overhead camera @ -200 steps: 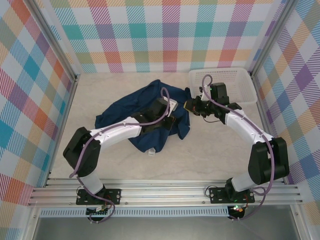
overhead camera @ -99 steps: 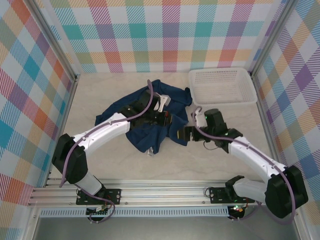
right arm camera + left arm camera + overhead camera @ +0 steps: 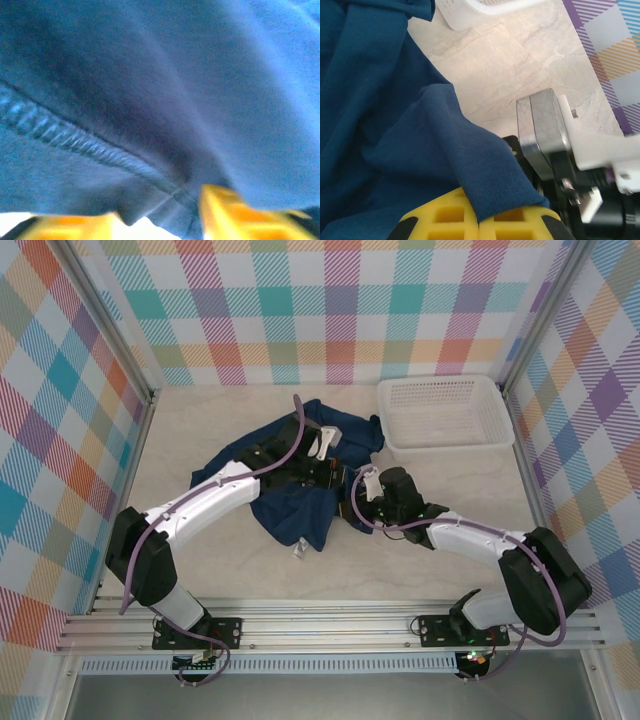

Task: Fold the inside-out t-shirt

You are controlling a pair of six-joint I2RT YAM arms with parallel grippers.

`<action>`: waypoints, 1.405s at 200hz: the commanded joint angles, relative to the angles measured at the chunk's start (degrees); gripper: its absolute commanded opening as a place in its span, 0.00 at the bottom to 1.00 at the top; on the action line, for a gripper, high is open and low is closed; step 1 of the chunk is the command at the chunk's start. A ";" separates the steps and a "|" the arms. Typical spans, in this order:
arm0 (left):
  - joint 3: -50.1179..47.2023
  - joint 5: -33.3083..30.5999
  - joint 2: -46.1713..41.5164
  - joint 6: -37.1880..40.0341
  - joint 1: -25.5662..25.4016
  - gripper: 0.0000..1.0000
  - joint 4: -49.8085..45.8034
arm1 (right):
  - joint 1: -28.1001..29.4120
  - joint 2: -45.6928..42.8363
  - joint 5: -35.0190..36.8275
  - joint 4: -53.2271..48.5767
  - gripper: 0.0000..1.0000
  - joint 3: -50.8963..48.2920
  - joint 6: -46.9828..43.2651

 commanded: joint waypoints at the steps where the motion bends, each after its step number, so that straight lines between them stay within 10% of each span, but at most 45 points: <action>1: 1.87 -1.19 -0.16 1.14 1.54 0.00 -2.24 | 0.23 -2.21 6.92 0.17 0.21 1.79 -4.01; 21: 1.63 -4.90 0.72 3.29 2.94 0.00 -2.20 | 0.23 -5.14 10.50 -6.07 0.00 2.97 -5.26; 73: 4.02 -26.36 8.86 14.14 4.43 0.15 2.01 | -1.78 -5.63 12.83 -21.41 0.00 13.27 -1.11; 149: -2.95 -10.50 12.18 12.43 4.40 0.45 7.69 | -4.84 3.10 3.17 -22.50 0.00 24.06 5.82; 233: -2.37 -13.31 12.04 13.68 4.74 0.11 3.96 | -10.08 0.12 6.45 -27.68 0.00 24.35 2.61; 281: -2.94 4.30 2.96 9.92 4.76 0.00 4.90 | -11.28 0.00 19.08 -33.53 0.00 27.15 -4.06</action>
